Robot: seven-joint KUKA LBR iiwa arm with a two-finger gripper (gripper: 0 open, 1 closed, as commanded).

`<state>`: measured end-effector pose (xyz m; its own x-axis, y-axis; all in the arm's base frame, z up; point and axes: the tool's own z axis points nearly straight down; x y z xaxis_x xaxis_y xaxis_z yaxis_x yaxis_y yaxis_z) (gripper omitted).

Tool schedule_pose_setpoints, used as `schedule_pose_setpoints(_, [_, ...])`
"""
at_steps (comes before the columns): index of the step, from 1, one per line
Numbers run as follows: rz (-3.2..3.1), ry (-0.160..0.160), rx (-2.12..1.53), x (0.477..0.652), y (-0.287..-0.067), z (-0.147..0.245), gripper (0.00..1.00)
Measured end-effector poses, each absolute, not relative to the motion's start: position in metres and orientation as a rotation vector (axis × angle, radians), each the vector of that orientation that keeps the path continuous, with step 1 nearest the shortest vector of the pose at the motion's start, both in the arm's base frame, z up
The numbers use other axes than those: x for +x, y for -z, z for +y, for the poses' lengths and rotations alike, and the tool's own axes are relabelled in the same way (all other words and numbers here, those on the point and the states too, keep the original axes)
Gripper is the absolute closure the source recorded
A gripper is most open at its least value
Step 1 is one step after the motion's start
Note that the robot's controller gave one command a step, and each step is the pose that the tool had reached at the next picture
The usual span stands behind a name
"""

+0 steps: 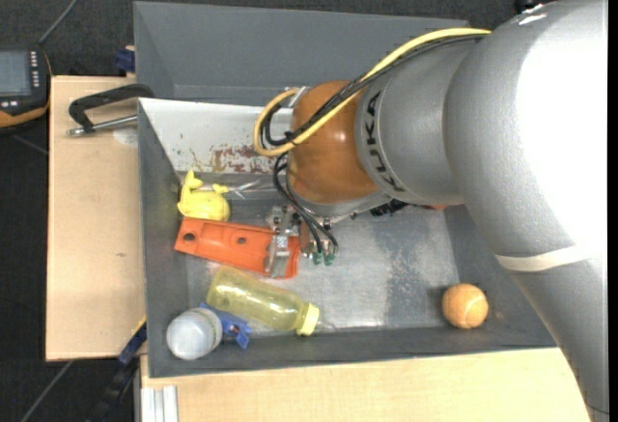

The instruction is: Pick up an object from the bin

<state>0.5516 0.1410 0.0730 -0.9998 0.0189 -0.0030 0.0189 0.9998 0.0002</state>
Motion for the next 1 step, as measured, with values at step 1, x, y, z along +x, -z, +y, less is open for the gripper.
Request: schedule_pose_setpoints(1, [3.138,0.0,0.029,0.5516,-0.0731,0.1411,1.0])
